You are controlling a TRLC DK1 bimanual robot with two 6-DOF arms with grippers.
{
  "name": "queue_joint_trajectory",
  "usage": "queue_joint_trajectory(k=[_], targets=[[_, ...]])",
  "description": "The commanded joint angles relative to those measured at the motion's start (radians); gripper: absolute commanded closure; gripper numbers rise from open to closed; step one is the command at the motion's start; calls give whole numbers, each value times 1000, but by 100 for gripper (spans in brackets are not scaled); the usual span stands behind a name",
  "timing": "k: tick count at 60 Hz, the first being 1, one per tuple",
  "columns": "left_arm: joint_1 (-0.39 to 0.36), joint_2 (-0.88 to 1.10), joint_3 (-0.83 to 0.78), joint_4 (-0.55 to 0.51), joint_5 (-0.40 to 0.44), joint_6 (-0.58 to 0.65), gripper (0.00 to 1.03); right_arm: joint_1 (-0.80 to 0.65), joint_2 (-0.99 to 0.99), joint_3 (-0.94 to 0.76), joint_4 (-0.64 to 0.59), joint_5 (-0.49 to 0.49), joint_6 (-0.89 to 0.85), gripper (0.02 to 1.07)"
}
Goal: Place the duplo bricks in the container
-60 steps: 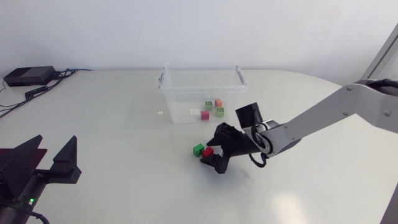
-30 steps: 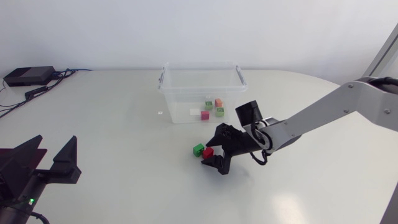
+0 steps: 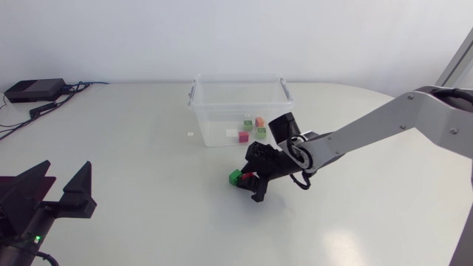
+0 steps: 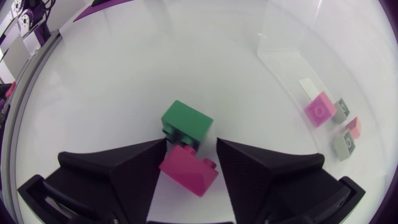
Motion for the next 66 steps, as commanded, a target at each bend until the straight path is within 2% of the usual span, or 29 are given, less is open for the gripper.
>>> queue_joint_trajectory(k=[1,24,37,51,59,66], targets=[[5,-12,-16,3,-6,-14,5,31,35,0,-19,1,-32,90],[5,-12,-17,3,-6,-14,5,10,-27,-23,-22,-5,-34,91],[5,-12,-17,3,-6,-14,5,-15,-131,-82,-30,-24,-35,91],[5,-12,-17,3,-6,-14,5,-15,-186,-73,-55,-24,-12,91],[5,-12,-16,3,-6,-14,5,-16,-212,17,-51,-21,63,91],[5,-12,-16,3,-6,-14,5,-44,-203,198,-59,-10,160,91]])
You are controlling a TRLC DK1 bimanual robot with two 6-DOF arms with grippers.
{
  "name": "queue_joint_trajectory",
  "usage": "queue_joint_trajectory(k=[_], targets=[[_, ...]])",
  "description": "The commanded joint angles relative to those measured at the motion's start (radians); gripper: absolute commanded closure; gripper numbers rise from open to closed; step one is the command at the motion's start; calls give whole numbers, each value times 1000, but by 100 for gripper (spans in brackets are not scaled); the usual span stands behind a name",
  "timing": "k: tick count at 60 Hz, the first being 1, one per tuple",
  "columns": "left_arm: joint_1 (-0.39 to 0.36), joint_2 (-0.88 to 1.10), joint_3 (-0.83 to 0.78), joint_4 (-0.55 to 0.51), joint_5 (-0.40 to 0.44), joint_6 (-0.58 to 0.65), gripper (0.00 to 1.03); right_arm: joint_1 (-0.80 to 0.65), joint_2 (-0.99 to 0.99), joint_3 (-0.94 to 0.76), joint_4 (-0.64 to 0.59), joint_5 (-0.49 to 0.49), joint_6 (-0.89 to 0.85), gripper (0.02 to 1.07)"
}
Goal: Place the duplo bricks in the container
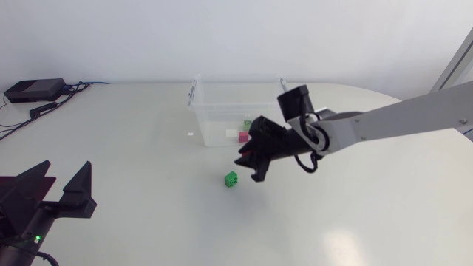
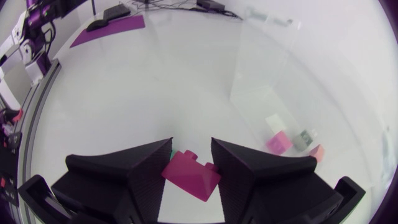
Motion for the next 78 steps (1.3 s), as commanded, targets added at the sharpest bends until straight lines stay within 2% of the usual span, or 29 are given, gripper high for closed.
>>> queue_joint_trajectory(k=[1,10,26,28,29,30,31,32,34,44,58,69,78], targets=[[5,-12,-16,3,-6,-14,5,-28,-13,165,10,6,90,91],[5,-12,-17,3,-6,-14,5,-60,56,366,5,40,188,91],[5,-12,-17,3,-6,-14,5,-76,208,536,11,100,263,89],[5,-12,-17,3,-6,-14,5,-79,228,556,-9,106,263,80],[5,-12,-16,3,-6,-14,5,-80,243,575,-33,107,263,64],[5,-12,-17,3,-6,-14,5,-82,248,579,-41,109,263,57],[5,-12,-16,3,-6,-14,5,-83,256,590,-52,111,266,35],[5,-12,-16,3,-6,-14,5,-85,256,592,-58,109,268,20],[5,-12,-16,3,-6,-14,5,-88,251,595,-66,107,271,4],[5,-12,-17,3,-6,-14,5,-94,90,461,-15,54,268,6],[5,-12,-16,3,-6,-14,5,-7,-177,165,-56,55,309,6],[5,-12,-17,3,-6,-14,5,79,-189,47,-72,183,438,6],[5,-12,-17,3,-6,-14,5,118,-94,7,-93,269,522,6]])
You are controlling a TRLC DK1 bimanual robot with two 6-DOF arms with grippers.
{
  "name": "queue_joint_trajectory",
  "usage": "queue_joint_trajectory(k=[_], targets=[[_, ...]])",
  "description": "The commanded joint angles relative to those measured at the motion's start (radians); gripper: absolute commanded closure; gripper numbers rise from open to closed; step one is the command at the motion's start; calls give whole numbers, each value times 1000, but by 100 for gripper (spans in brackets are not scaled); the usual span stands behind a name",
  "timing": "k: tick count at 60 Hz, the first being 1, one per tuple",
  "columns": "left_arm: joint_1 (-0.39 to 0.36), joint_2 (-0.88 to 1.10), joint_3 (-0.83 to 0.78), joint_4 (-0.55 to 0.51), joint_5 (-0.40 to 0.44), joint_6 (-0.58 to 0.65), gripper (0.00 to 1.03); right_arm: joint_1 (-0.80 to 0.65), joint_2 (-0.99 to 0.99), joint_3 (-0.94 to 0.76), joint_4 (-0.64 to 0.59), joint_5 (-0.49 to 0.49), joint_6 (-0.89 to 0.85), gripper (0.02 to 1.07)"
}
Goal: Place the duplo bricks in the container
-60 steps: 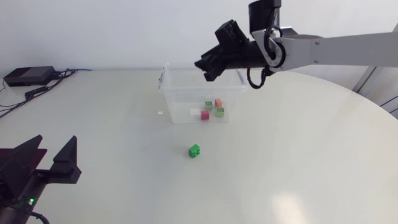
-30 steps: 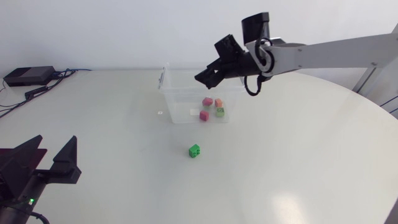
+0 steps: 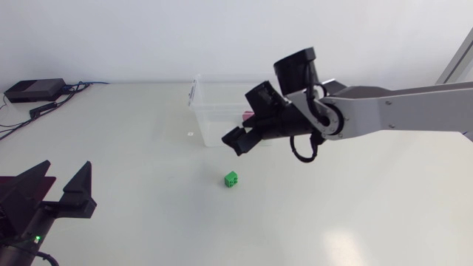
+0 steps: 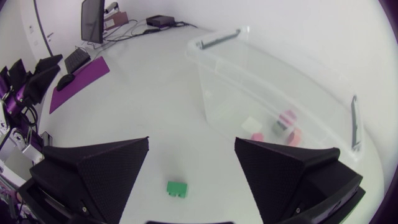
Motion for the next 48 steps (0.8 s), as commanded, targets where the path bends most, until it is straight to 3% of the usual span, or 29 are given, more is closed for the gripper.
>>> queue_joint_trajectory(k=[1,19,38,48], targets=[[5,-12,-16,3,-6,-14,5,22,71,-35,-19,46,75,6],[5,-12,-17,3,-6,-14,5,75,230,91,-247,123,141,6],[5,-12,-17,3,-6,-14,5,126,359,208,-323,199,160,7],[5,-12,-17,3,-6,-14,5,127,381,244,-356,204,166,12]])
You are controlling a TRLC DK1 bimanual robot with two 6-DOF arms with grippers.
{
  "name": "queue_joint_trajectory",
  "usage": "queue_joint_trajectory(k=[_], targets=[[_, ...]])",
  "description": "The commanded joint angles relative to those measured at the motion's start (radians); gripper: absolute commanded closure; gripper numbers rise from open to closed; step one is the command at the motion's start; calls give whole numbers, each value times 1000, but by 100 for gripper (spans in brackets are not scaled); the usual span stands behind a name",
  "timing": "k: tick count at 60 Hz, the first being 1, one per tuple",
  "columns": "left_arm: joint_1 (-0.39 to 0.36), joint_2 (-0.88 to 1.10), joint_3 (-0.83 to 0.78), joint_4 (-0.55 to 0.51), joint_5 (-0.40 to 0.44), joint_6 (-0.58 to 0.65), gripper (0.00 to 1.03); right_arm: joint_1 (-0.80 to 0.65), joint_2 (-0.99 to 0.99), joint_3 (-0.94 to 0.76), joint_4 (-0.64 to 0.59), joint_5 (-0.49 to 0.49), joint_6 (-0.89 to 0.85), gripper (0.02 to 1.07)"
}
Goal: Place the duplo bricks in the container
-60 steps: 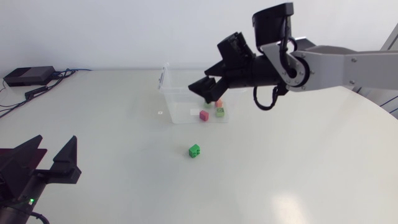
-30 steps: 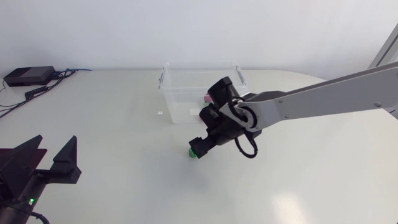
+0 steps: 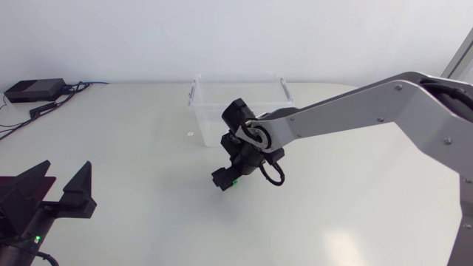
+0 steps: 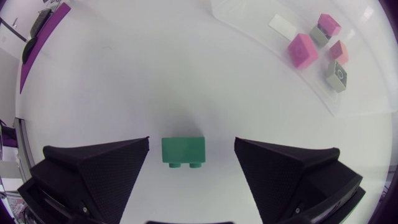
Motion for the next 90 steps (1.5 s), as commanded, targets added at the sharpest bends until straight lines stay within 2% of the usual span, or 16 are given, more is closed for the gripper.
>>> queue_joint_trajectory(k=[1,3,10,13,20,25,34,35,37,52,68,77,90], targets=[[5,-12,-17,3,-6,-14,5,9,24,30,-22,13,31,13],[5,-12,-16,3,-6,-14,5,11,26,38,-33,13,31,17],[5,-12,-16,3,-6,-14,5,11,38,65,-59,18,34,49],[5,-12,-17,3,-6,-14,5,8,47,71,-60,18,27,56],[5,-12,-17,3,-6,-14,5,3,66,84,-80,16,21,58],[5,-12,-17,3,-6,-14,5,3,76,94,-95,12,20,65],[5,-12,-17,3,-6,-14,5,5,76,88,-100,10,17,66],[5,-14,-17,3,-6,-14,5,6,76,87,-100,10,17,68],[5,-12,-17,3,-6,-14,5,8,72,81,-95,10,14,79],[5,-12,-16,3,-6,-14,5,1,-102,22,-85,22,0,80],[5,-12,-17,3,-6,-14,5,-107,-267,139,-88,47,-5,80],[5,-12,-16,3,-6,-14,5,-163,-281,167,37,55,-3,80],[5,-12,-17,3,-6,-14,5,-212,-201,197,239,64,-11,80]])
